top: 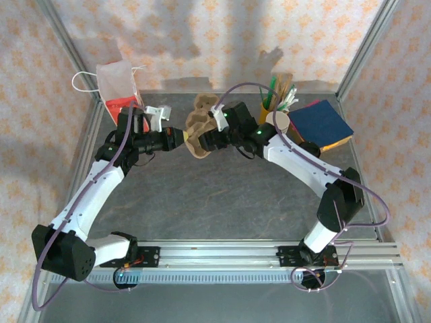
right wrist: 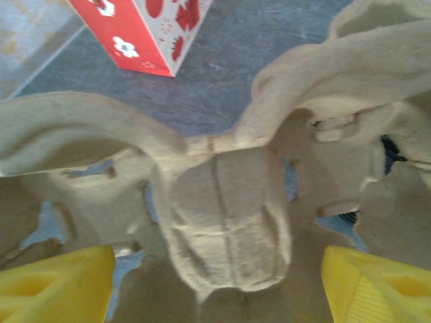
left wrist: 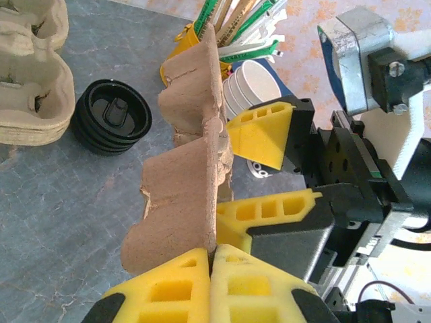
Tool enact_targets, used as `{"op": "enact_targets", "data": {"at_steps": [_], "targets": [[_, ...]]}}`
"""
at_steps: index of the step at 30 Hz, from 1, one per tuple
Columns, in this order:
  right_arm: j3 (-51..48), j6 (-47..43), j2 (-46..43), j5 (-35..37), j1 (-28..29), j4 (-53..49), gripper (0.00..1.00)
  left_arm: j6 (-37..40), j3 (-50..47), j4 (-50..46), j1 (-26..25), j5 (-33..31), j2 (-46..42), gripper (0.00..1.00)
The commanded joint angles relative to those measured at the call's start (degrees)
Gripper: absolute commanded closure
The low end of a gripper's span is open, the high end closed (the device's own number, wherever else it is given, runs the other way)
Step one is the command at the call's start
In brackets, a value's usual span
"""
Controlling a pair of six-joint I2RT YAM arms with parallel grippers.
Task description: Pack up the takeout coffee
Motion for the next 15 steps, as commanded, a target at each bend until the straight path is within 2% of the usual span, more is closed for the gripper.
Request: {"op": "enact_targets", "data": {"at_steps": [1, 9, 15], "targets": [[1.89, -0.4, -0.63, 5.33, -0.35, -0.62, 0.2, 1.77, -0.36, -0.49, -0.18, 1.97, -0.95, 1.0], [1.44, -1.0, 0.46, 3.69, -0.35, -0.02, 0.23, 1.29, -0.51, 0.65, -0.15, 2.93, -1.01, 1.0], [2.7, -1.05, 1.93, -0.29, -0.34, 1.14, 0.31, 1.03, -0.16, 0.48, -0.2, 3.46, -0.77, 1.0]]}}
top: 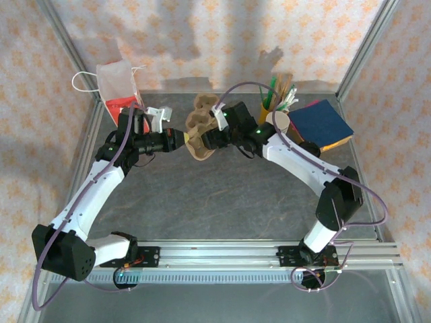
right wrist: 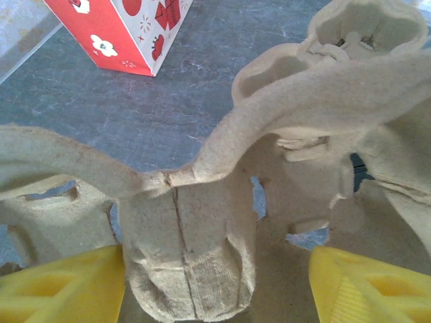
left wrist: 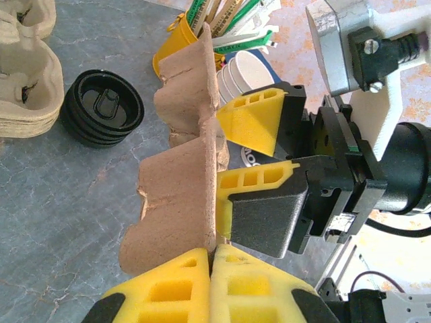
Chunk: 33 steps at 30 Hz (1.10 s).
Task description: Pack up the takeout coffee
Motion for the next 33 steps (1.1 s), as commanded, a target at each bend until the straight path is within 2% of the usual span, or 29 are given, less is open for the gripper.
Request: {"op": "enact_targets", "data": {"at_steps": [1, 8, 12, 15, 21, 33], "targets": [[2.13, -0.39, 1.12, -1.95, -0.08, 1.23, 0.32, 0.93, 0.19, 0.85, -0.21, 1.93, -0.79, 1.0], [1.99, -0.59, 1.69, -2.8, -0.11, 1.32, 0.34, 0.82, 1.0, 0.32, -0.26, 1.85, -0.71, 1.0], [1.88, -0.89, 1.27, -4.22, -0.11, 1.46, 0.28, 1.0, 1.57, -0.09, -0.3, 1.76, -0.36, 1.0], [0.6, -1.03, 0.16, -5.32, -0.11, 3.16, 0.27, 1.02, 1.91, -0.25, -0.23, 1.67, -0.32, 1.0], [0.22, -1.51, 0.08, -4.54, -0.28, 3.53, 0.32, 0.85, 2.34, -0.37, -0.24, 1.61, -0.47, 1.0], [-0.94, -0.09, 1.0, -4.07, -0.46, 4.92, 0.36, 0.3, 2.28, 0.15, -0.27, 1.63, -0.65, 1.0]]}}
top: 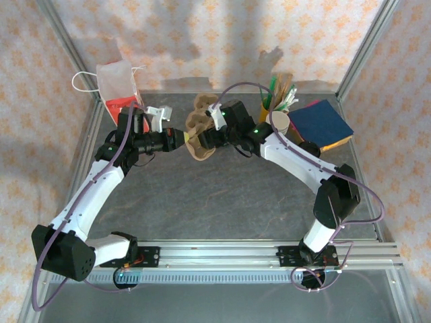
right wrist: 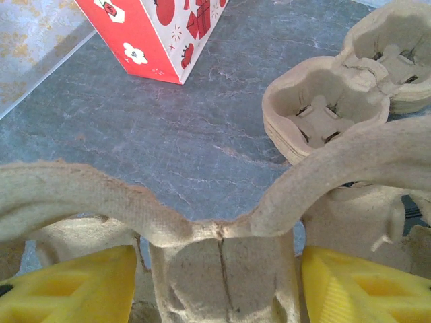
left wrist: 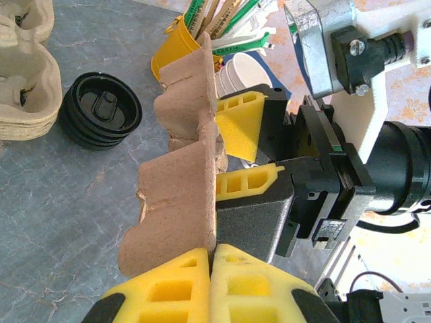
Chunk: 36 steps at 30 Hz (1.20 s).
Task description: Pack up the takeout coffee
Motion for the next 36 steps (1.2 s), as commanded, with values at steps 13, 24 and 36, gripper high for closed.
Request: {"op": "enact_targets", "data": {"at_steps": [13, 24, 36], "targets": [[-2.5, 0.38, -0.86, 0.49, -0.9, 2.08, 0.39, -0.18, 2.06, 0.43, -0.19, 1.28, -1.25, 1.0], [-3.57, 0.4, -1.99, -2.22, -1.23, 2.48, 0.36, -0.63, 2.15, 0.61, -0.23, 1.1, -1.34, 1.0], [-5.46, 0.87, -4.28, -2.77, -1.75, 3.8, 0.48, -1.04, 2.06, 0.87, -0.44, 0.48, -1.8, 1.0]]}}
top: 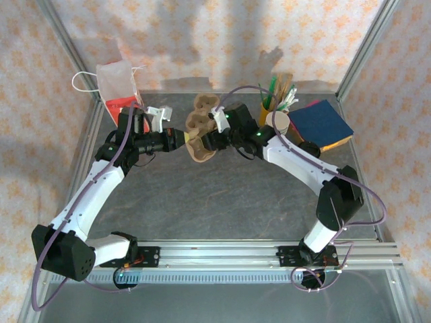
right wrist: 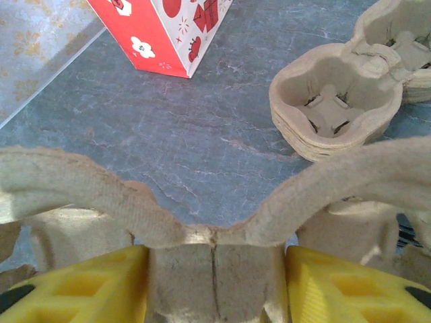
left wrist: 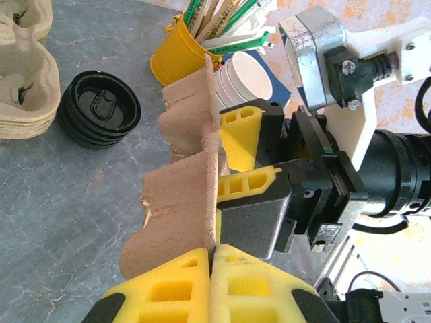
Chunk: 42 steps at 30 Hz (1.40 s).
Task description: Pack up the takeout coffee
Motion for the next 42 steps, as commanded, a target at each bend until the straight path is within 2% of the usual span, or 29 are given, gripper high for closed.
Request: {"op": "enact_targets", "data": {"at_steps": [1, 5, 7, 11, 13, 19, 23, 27, 31, 36, 42], "targets": [[-1.26, 0.24, -2.41, 0.08, -0.73, 1.11, 0.48, -0.8, 2.06, 0.89, -0.3, 0.53, -1.78, 1.0], [-1.4, 0.29, -2.67, 0.25, -0.84, 0.82, 0.5, -1.2, 1.8, 1.25, -0.43, 0.11, -1.87, 1.0], [-1.44, 0.11, -2.67, 0.42, -0.86, 0.63, 0.52, -1.35, 1.85, 1.2, -0.38, -0.33, -1.95, 0.88], [-1.42, -0.03, -2.67, 0.86, -1.12, -0.09, 0.54, -1.45, 2.49, 0.39, -0.39, -1.94, -2.09, 0.57], [-1.45, -0.07, -2.74, 1.1, -1.21, -0.51, 0.55, -0.89, 3.53, -0.97, -0.28, -3.71, -2.13, 0.49], [-2.06, -0.15, -2.98, 1.47, -1.39, -1.61, 0.56, -0.72, 9.09, -5.45, 3.36, -11.13, -2.1, 0.38], [-2.73, -0.14, -3.56, 1.8, -1.39, -2.05, 0.56, -1.69, 16.38, -11.91, 8.61, -22.92, -0.34, 0.3], [-3.61, -0.19, -4.42, 1.67, -1.39, -2.63, 0.56, -1.34, 27.35, -20.07, 13.43, -35.9, 3.61, 0.26], [-4.13, -0.25, -5.01, 2.01, -1.39, -3.88, 0.55, 0.34, 35.21, -24.12, 18.05, -46.72, 8.98, 0.21], [-5.2, -0.2, -6.22, 1.71, -1.39, -4.24, 0.55, 1.18, 46.79, -31.98, 24.21, -49.17, 20.27, 0.23], [-6.02, -0.18, -7.72, 1.65, -1.39, -5.36, 0.55, 4.01, 63.3, -42.75, 25.63, -48.97, 34.54, 0.28]]}}
